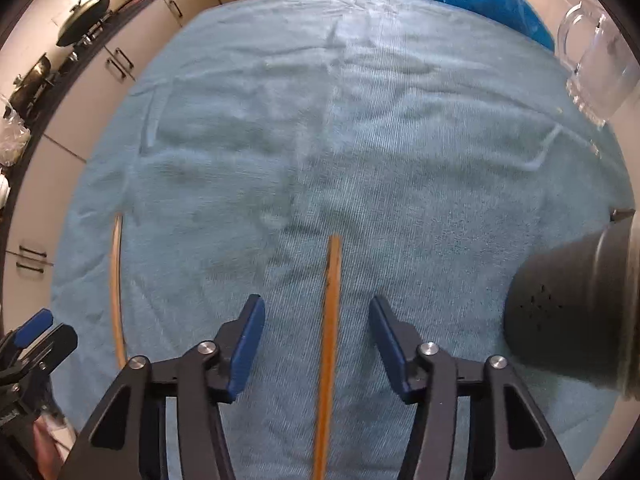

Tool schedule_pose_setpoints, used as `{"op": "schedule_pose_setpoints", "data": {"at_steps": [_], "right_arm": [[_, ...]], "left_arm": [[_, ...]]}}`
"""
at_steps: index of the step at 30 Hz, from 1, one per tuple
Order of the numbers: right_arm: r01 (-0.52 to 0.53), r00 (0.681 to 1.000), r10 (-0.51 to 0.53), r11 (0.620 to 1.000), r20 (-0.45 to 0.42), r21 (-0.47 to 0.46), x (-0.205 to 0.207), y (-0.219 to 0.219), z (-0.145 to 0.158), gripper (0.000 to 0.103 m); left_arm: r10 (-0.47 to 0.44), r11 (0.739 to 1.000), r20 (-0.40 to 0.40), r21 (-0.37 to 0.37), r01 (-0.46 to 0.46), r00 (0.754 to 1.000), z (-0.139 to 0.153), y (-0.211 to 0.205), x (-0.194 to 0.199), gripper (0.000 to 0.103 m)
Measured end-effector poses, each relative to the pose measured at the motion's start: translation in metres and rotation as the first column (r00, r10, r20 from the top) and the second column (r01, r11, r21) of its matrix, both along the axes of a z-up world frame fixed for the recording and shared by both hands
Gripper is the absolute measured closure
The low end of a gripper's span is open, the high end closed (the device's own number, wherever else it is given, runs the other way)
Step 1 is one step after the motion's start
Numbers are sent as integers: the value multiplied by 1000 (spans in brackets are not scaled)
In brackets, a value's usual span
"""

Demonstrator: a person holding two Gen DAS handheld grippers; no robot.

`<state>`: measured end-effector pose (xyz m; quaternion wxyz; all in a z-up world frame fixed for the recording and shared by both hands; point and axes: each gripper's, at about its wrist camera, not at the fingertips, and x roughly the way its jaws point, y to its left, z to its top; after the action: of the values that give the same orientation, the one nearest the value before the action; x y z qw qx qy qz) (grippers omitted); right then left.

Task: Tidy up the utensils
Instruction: 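Move both open tools back to the last chopsticks on the towel and close, then lift the last chopsticks with both tools and carry them to the black holder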

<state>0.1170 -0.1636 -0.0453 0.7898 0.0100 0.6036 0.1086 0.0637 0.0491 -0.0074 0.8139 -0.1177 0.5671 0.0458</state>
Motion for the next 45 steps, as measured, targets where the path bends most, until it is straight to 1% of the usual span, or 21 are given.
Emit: {"op": "schedule_pose_setpoints", "data": {"at_steps": [2, 4, 5, 8, 10, 14, 15, 16, 17, 18, 20, 24, 25, 27, 29, 31, 33, 36, 38, 41, 45], "right_arm": [[-6, 1000, 6, 1000, 4, -20, 0, 2, 0, 65], [-18, 1000, 18, 999, 14, -49, 0, 3, 0, 91], [-20, 1000, 21, 998, 20, -67, 0, 3, 0, 94], [-2, 1000, 2, 1000, 16, -19, -3, -6, -1, 95], [5, 1000, -6, 1000, 23, 19, -9, -12, 2, 95], [-2, 998, -2, 998, 62, 57, -23, -21, 13, 95], [-3, 997, -1, 998, 71, 60, -26, -23, 15, 95], [-4, 997, -1, 998, 78, 63, -29, -25, 17, 95], [-5, 997, 0, 998, 81, 65, -29, -25, 17, 95], [-6, 996, 0, 998, 84, 70, -31, -28, 18, 95], [-9, 996, 2, 997, 90, 79, -32, -30, 20, 95], [-3, 996, -6, 996, 91, 91, -34, -31, 20, 95], [-4, 996, -4, 996, 91, 92, -34, -32, 20, 95], [-1, 996, -7, 996, 90, 95, -34, -32, 20, 95], [-10, 996, 1, 995, 93, 96, -33, -30, 19, 95], [-13, 995, 3, 995, 98, 97, -33, -29, 20, 95], [-22, 994, 11, 995, 104, 102, -34, -26, 21, 95], [-28, 993, 16, 994, 117, 108, -37, -24, 24, 95], [-30, 992, 15, 993, 127, 116, -39, -23, 26, 95], [-38, 986, 14, 989, 169, 139, -48, -23, 39, 95], [-63, 963, 13, 982, 269, 177, -70, -24, 66, 95]], "left_arm": [[5, 1000, -3, 1, -5, 1000, 0, 0, 5, 7], [4, 1000, -6, -9, -4, 1000, 1, -1, 12, 7], [1, 1000, -9, -13, -1, 1000, 1, -2, 15, 7], [-20, 1000, -7, -24, 20, 1000, 3, -5, 25, 7], [-67, 997, -6, -34, 67, 998, 3, -9, 35, 7], [-90, 995, -38, -44, 89, 995, -2, -14, 52, 16], [-102, 994, -52, -49, 99, 993, -5, -17, 56, 28], [-94, 995, -68, -31, 92, 993, -8, -19, 60, 36], [-83, 997, -79, -12, 83, 993, -10, -19, 61, 54], [-80, 997, -95, 4, 81, 992, -13, -21, 63, 65], [-87, 996, -117, -7, 87, 989, -20, -24, 66, 66], [-94, 995, -96, 26, 97, 991, -23, -33, 70, 68], [-98, 994, -94, 28, 101, 991, -24, -34, 72, 71], [-90, 995, -107, 40, 94, 990, -30, -36, 77, 82], [-89, 993, -93, 63, 95, 992, -30, -37, 79, 87], [-91, 993, -86, 72, 98, 992, -30, -39, 79, 95], [-97, 993, -74, 64, 102, 993, -29, -39, 77, 95], [-105, 994, -34, 31, 106, 994, -24, -38, 68, 96], [-102, 994, 8, 32, 102, 995, -14, -38, 58, 96], [-108, 994, 101, 23, 106, 989, 17, -42, 38, 96], [-119, 993, 240, 30, 115, 964, 62, -52, 8, 96]]}}
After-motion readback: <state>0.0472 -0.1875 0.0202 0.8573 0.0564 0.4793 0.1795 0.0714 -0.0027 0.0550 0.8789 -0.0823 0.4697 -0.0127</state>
